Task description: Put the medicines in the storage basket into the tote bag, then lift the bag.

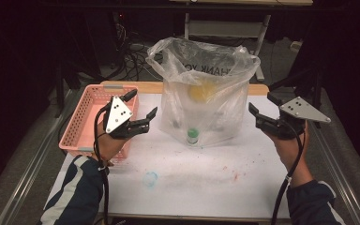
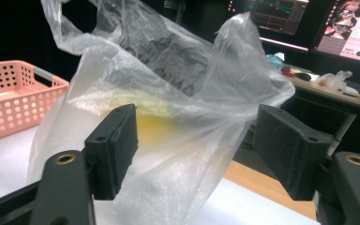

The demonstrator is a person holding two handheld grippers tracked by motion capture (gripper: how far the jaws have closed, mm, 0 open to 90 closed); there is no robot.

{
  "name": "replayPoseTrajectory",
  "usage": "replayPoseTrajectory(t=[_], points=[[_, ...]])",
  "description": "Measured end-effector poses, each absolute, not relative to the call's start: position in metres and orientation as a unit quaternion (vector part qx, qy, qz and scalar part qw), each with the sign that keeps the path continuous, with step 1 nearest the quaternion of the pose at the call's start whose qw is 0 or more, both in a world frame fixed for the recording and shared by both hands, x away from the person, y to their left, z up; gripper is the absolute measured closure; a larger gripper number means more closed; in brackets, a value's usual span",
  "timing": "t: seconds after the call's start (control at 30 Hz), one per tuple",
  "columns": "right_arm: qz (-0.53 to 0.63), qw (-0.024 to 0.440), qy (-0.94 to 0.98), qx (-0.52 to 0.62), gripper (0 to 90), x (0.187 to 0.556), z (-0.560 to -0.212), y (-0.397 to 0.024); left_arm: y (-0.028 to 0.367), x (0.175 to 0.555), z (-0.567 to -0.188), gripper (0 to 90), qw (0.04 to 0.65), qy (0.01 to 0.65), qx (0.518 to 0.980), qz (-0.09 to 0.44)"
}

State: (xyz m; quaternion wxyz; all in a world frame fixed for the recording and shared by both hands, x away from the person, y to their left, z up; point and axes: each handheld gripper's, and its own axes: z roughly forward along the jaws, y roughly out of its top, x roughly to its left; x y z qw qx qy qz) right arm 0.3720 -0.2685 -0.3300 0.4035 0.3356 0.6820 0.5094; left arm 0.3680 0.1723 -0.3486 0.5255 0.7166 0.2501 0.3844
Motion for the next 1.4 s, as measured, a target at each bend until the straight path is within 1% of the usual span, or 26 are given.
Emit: replayPoseTrajectory(t=[0.1,0.17,0.23,0.4,0.47,0.53,0.67,0.97,1.4], points=[[0.509,0.4,0.684,0.336,28.7,0.37,-0.336,-0.267,0.179,0.368,-0.356,20.3,0.525,0.261,0.714,0.382],[0.51,0.397,0.685,0.336,27.8,0.368,-0.34,-0.266,0.184,0.368,-0.36,20.2,0.522,0.269,0.708,0.391],[0.509,0.396,0.687,0.334,26.4,0.367,-0.343,-0.266,0.188,0.366,-0.363,20.2,0.526,0.274,0.709,0.381],[0.513,0.388,0.689,0.334,25.5,0.361,-0.35,-0.268,0.196,0.363,-0.371,20.1,0.518,0.276,0.717,0.376],[0.514,0.383,0.692,0.332,23.7,0.358,-0.352,-0.268,0.199,0.36,-0.374,20.1,0.515,0.274,0.721,0.374],[0.515,0.382,0.693,0.329,23.6,0.356,-0.354,-0.269,0.2,0.358,-0.378,16.5,0.51,0.274,0.726,0.371],[0.516,0.38,0.694,0.328,21.4,0.35,-0.36,-0.269,0.203,0.351,-0.383,16.5,0.495,0.271,0.736,0.374],[0.502,0.378,0.71,0.318,16.7,0.338,-0.371,-0.266,0.21,0.339,-0.393,16.4,0.487,0.273,0.744,0.367],[0.488,0.379,0.722,0.311,16.5,0.325,-0.384,-0.263,0.213,0.324,-0.41,16.4,0.466,0.27,0.762,0.359]])
